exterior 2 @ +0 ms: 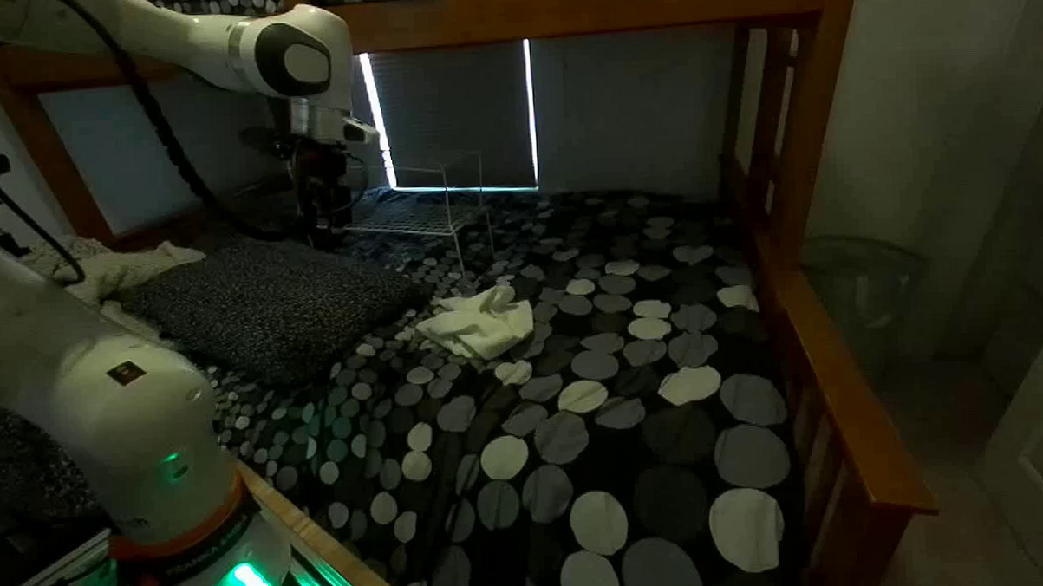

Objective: Put the white cloth on the pillow

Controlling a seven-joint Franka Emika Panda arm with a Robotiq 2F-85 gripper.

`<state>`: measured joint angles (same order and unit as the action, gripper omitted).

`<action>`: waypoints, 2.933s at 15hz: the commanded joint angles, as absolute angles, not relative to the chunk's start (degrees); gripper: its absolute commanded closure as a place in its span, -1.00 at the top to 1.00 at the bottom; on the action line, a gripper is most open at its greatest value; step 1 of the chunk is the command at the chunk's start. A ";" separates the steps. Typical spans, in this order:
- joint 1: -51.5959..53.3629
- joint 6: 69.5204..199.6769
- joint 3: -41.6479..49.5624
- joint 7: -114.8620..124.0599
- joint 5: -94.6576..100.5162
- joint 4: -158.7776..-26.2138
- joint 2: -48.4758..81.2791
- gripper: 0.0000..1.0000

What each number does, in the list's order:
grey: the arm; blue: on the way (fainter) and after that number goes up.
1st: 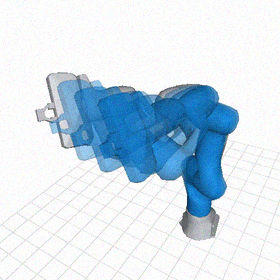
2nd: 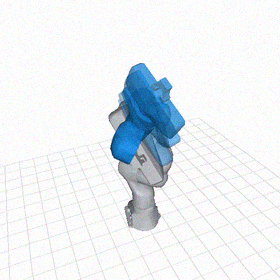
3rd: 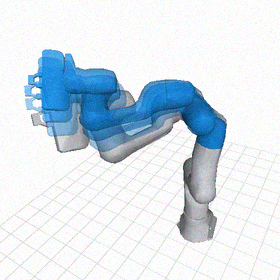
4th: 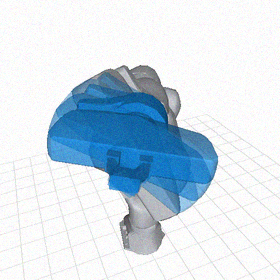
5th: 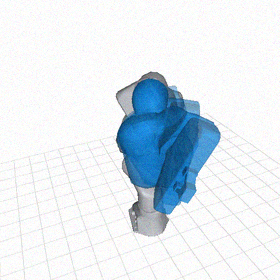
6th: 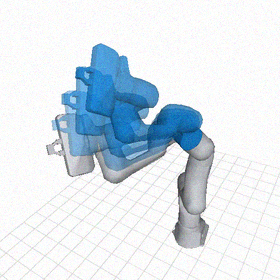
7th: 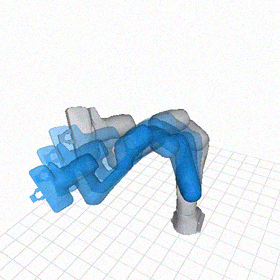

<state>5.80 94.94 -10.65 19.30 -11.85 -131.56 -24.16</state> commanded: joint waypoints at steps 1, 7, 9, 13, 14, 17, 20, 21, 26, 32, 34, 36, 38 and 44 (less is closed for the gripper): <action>5.74 94.84 -10.69 19.28 -11.85 -131.47 -24.14 1.00; 5.13 95.96 -10.29 20.11 -12.33 -130.89 -23.11 1.00; 2.90 97.61 -8.53 22.56 -13.25 -129.48 -20.17 1.00; -1.69 104.51 -4.92 26.60 -12.23 -128.52 -13.11 1.00; -2.56 107.18 -4.21 27.93 -12.18 -128.17 -10.98 1.00; -3.35 115.19 -2.88 33.91 -13.09 -127.15 -4.63 1.00; -2.33 122.70 -2.57 43.33 -12.36 -125.92 1.34 1.00; -1.76 125.12 -2.49 45.48 -12.05 -125.82 2.96 1.00; 1.28 133.26 -1.98 50.80 -10.40 -123.87 11.67 1.00; 2.73 133.54 -1.50 47.93 -11.45 -123.34 14.17 1.00; 2.71 133.54 -1.38 47.95 -11.43 -123.21 13.90 1.00; 2.69 133.54 -1.32 47.96 -11.41 -123.15 13.70 1.00; 2.69 133.54 -1.32 47.96 -11.41 -123.14 13.69 1.00; 1.92 135.13 -2.22 42.16 -16.21 -115.47 24.41 1.00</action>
<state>1.82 133.80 -2.24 45.73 -13.23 -119.68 18.90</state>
